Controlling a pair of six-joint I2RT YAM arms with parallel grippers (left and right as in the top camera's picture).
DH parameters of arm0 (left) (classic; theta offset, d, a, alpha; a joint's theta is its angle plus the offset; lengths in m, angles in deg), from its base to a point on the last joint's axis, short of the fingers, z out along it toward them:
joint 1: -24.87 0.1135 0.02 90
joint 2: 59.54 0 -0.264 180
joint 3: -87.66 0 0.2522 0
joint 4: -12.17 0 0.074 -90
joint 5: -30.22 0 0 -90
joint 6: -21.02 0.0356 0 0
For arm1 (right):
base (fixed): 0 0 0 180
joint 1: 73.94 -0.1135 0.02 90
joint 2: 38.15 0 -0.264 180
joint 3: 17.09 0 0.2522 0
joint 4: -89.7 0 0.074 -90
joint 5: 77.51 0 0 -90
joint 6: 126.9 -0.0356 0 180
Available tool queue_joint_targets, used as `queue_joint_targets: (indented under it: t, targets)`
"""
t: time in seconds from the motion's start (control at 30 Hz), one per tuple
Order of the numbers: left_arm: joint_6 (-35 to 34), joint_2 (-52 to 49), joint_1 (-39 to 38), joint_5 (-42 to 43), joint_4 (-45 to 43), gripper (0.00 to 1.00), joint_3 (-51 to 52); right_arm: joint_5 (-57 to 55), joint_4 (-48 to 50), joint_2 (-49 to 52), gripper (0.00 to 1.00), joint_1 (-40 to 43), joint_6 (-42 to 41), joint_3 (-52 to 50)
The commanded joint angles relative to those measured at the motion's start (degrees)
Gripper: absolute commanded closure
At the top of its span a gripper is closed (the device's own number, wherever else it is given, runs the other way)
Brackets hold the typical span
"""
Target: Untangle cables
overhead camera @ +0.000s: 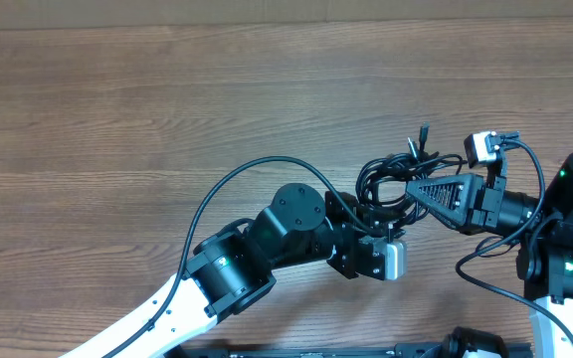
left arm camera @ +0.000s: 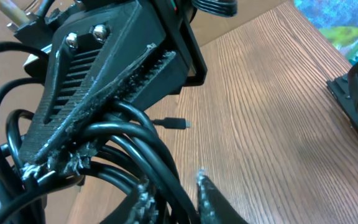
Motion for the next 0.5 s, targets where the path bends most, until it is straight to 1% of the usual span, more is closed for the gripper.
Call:
queue_joint_targets:
  t: [0.0, 0.07, 0.17, 0.23, 0.47]
  targets:
    - [-0.3, -0.7, -0.3, 1.4, 0.2, 0.82, -1.1, 2.3, 0.8, -0.2, 0.96, 0.1, 0.9, 0.0]
    - [-0.3, -0.7, -0.3, 1.4, 0.3, 0.84, -1.1, 2.3, 0.9, -0.2, 0.96, 0.1, 1.1, 0.0]
    - [-0.3, -0.7, -0.3, 1.4, 0.3, 0.93, -1.1, 2.3, 0.9, -0.2, 0.96, 0.1, 1.3, 0.0]
    - [-0.3, -0.7, -0.3, 1.4, 0.3, 0.96, -1.1, 2.3, 0.9, -0.2, 0.96, 0.1, 1.3, 0.0]
    - [-0.3, -0.7, -0.3, 0.3, 0.3, 0.96, -1.1, 2.3, 0.9, -0.2, 0.96, 0.1, 2.4, 0.0]
